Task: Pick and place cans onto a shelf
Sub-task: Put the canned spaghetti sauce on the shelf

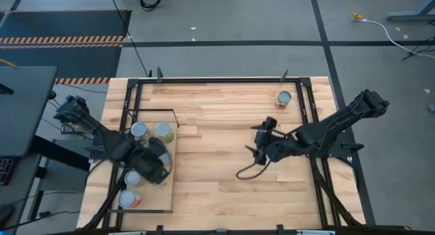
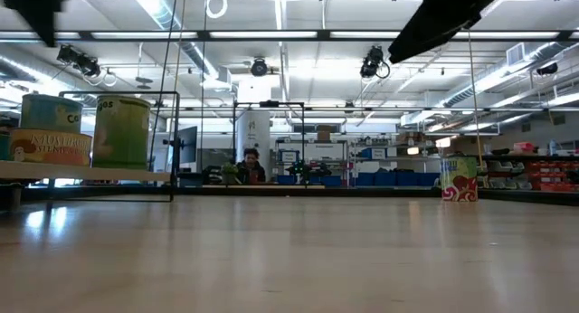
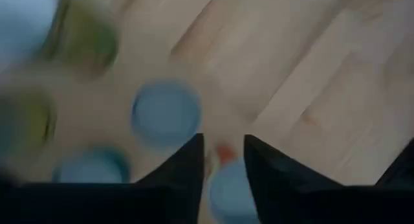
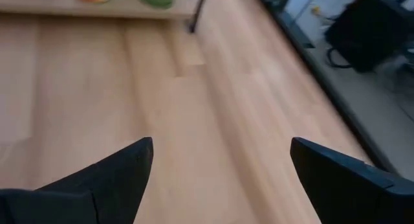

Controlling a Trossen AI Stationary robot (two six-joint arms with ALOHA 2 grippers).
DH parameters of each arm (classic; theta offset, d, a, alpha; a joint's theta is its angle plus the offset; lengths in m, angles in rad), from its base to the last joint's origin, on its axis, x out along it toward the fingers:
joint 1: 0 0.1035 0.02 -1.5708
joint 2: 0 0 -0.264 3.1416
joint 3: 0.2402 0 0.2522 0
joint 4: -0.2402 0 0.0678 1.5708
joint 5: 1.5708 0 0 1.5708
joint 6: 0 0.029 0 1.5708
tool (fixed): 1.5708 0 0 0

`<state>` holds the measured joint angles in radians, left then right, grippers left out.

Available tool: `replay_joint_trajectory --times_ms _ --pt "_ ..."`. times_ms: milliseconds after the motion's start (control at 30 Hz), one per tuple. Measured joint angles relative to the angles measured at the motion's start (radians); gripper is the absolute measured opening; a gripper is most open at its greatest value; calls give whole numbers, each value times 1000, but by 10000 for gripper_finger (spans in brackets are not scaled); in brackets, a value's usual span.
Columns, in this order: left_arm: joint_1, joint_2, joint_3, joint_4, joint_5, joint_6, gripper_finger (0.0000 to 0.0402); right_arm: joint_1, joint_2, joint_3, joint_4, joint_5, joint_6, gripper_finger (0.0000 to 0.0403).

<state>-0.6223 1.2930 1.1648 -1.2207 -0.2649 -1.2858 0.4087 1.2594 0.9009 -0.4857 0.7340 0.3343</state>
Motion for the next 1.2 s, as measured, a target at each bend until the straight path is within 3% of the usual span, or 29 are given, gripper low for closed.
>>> replay_joint_trajectory --times_ms 200,400,633,767,900,1000,1200 --pt "199 -4 0 219 -30 497 52 -116 -72 -34 22 -8 -50 373" --pt "414 -19 0 410 -24 934 5 -330 -149 -123 123 -136 -130 373" --pt "605 -19 -63 722 235 1291 4 -595 -165 -180 105 -276 -127 373" --pt "702 -30 -180 903 352 1357 5 -747 -158 -195 92 -285 -120 373" --pt "774 -41 -311 1029 407 1344 7 -920 -149 -197 96 -286 -117 373" --pt "787 -54 -396 1218 420 1302 5 -1038 -126 -197 99 -288 -125 367" --pt "747 -59 -533 1579 424 1269 9 -1171 -52 -197 88 -288 -134 296"
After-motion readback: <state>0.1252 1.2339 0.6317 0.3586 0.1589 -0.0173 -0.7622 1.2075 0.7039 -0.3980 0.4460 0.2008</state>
